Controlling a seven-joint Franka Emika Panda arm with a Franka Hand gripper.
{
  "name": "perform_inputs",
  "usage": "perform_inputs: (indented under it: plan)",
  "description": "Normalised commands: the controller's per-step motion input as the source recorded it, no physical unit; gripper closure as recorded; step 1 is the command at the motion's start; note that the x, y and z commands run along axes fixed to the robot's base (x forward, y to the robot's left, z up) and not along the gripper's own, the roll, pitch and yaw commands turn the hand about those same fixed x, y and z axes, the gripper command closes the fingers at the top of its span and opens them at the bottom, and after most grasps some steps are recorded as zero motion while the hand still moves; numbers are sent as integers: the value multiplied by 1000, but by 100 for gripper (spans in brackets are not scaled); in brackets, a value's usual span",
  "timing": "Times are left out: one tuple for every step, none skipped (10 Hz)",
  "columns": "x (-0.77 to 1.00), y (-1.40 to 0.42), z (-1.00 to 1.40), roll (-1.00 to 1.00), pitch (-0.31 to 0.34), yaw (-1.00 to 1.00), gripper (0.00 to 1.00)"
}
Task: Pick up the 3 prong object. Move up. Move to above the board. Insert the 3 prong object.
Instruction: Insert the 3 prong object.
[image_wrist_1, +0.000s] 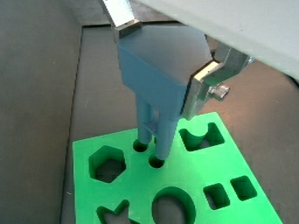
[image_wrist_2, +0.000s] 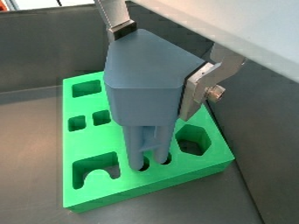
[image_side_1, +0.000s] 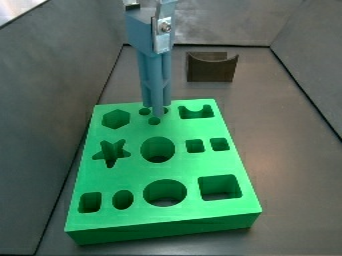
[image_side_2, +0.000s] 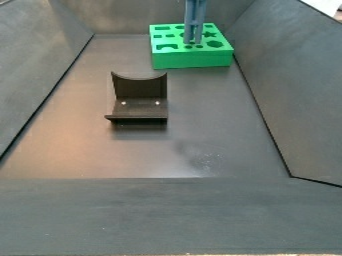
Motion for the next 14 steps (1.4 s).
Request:
perform_inputs:
  plan:
    - [0, 0, -100, 0, -26, 0, 100]
    - [0, -60, -86, 0, -26, 0, 100]
    - [0, -131, -143, 0, -69, 0, 100]
    - [0, -197, -197, 0, -91, 0, 100]
    - [0, -129, -151, 0, -71, 3, 100]
    - [0, -14, -106, 0, -46, 0, 100]
    - [0, 3, -86, 0, 0, 0, 100]
    - [-31, 69, -54, 11, 0, 0, 100]
    - [-31, 74, 0, 0, 0, 0, 100]
    - [-26, 31, 0, 0, 0, 0, 100]
    - [-23, 11, -9, 0, 0, 0, 100]
    - [-29, 34, -17, 0, 0, 0, 100]
    - [-51, 40, -29, 0, 0, 0, 100]
    - [-60, 37, -37, 0, -7, 0, 100]
